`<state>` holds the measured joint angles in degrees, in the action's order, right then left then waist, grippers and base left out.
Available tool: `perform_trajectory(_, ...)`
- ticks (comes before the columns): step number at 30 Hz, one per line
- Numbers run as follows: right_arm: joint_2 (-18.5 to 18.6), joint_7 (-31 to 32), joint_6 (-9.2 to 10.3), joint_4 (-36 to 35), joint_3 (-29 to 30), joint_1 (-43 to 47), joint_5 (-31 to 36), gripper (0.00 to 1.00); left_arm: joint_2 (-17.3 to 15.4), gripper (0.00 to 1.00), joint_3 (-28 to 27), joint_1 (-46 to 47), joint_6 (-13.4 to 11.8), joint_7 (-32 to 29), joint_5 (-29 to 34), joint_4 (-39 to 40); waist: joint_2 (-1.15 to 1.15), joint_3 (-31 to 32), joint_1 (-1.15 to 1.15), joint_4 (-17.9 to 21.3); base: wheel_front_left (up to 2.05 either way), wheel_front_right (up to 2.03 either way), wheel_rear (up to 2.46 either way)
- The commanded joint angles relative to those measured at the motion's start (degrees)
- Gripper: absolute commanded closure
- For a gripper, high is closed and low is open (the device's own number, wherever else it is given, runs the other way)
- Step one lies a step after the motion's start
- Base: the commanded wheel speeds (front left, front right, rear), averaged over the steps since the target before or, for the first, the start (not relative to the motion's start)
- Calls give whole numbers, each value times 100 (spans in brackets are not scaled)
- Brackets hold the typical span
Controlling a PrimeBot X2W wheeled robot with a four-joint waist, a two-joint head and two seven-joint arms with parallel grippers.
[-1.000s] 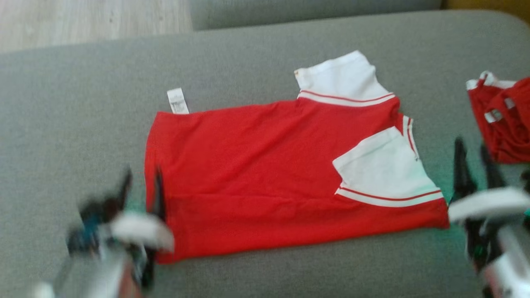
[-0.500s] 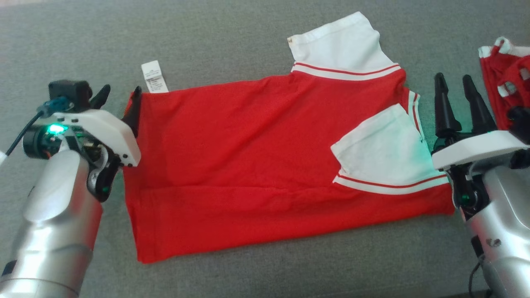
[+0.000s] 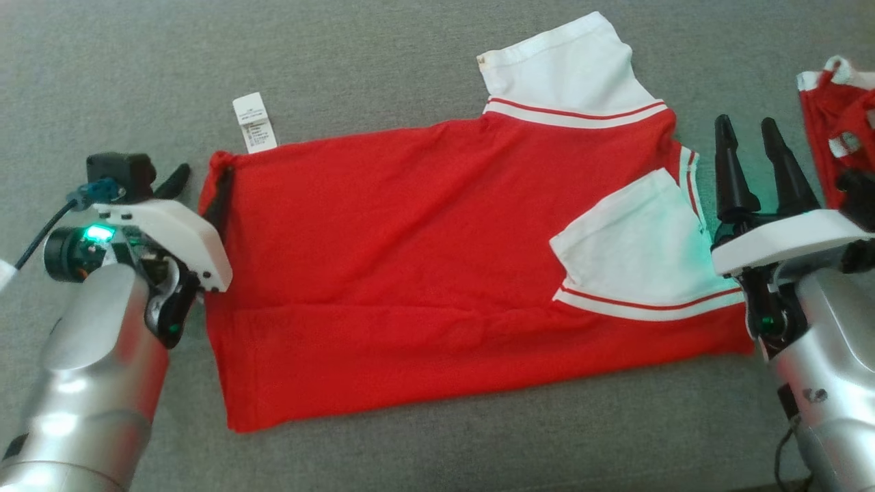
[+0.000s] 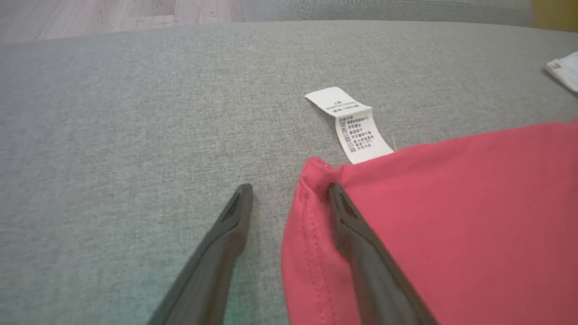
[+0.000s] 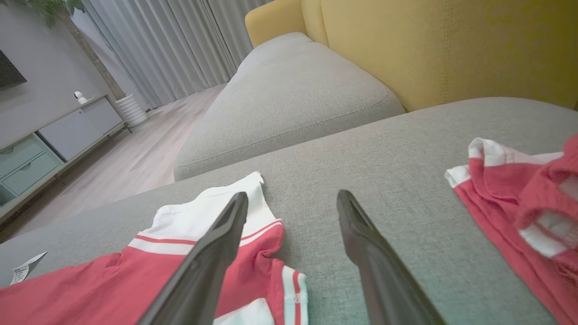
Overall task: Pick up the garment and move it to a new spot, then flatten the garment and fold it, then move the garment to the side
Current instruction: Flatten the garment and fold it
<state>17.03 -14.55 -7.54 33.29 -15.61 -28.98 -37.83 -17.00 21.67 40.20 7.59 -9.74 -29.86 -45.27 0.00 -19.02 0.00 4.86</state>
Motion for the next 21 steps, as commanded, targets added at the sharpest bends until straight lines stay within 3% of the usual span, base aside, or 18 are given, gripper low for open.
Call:
perform_trajectory(1, 95, -45, 5, -136, -106, -143, -40, 0, -202, 31, -139, 233, -11, 111, -37, 48, 0, -1, 0, -45, 0, 0, 0)
perform_trajectory(4, 88, -45, 5, -127, -207, -230, -38, 0, -155, 100, -79, 266, -10, 181, -57, -48, 0, -31, 0, -80, 0, 0, 0)
perform_trajectory(12, 95, -45, 5, 155, -410, -664, -109, 0, 14, 100, 140, 421, -10, 465, -99, -99, 0, -133, 0, -233, 0, 0, 0)
perform_trajectory(21, 416, 474, 5, 1382, -808, -1830, 67, 0, 230, 100, 488, 813, -63, 1285, 227, 283, 0, -219, 0, -965, 0, 0, 0)
